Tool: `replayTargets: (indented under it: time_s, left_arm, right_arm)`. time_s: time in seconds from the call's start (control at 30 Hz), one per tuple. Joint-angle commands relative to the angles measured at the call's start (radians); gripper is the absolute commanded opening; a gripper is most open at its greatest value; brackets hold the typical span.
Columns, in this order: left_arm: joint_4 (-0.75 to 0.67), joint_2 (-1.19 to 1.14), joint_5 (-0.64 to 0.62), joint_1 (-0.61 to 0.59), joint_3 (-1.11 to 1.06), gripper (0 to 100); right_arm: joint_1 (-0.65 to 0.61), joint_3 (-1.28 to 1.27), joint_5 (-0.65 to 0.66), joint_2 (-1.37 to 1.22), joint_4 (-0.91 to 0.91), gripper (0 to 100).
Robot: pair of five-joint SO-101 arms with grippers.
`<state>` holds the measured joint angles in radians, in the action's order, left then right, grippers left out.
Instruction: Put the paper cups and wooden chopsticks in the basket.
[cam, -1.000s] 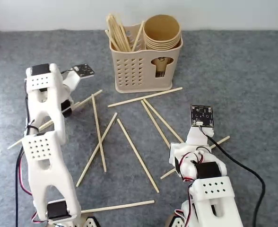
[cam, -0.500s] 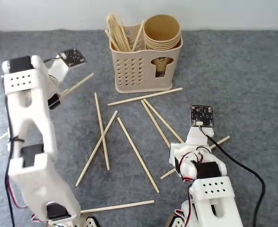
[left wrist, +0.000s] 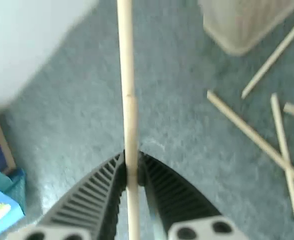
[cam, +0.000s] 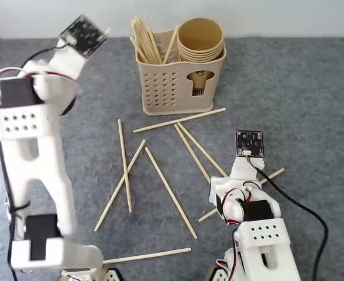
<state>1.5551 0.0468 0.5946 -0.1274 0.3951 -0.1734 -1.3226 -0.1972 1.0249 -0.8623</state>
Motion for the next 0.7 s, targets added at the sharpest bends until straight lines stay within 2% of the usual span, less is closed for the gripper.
replayTargets:
  time_s: [0.0,0.17,0.37,0.67]
  left_arm:
    - [-0.127,0.114,-0.130,0.097,0.008,1]
    - [-0.336,0.121,-0.310,0.187,0.008,1]
    - [-0.565,0.084,-0.428,0.278,0.013,1]
    - [-0.878,0.028,-0.635,0.321,0.013,1]
  right_arm:
    - [-0.005,0.005,0.011,0.016,0.016,0.8]
    - [-0.005,0.005,0.011,0.016,0.016,0.8]
    - [-0.005,0.005,0.011,0.016,0.016,0.8]
    - [-0.005,0.005,0.011,0.016,0.018,0.8]
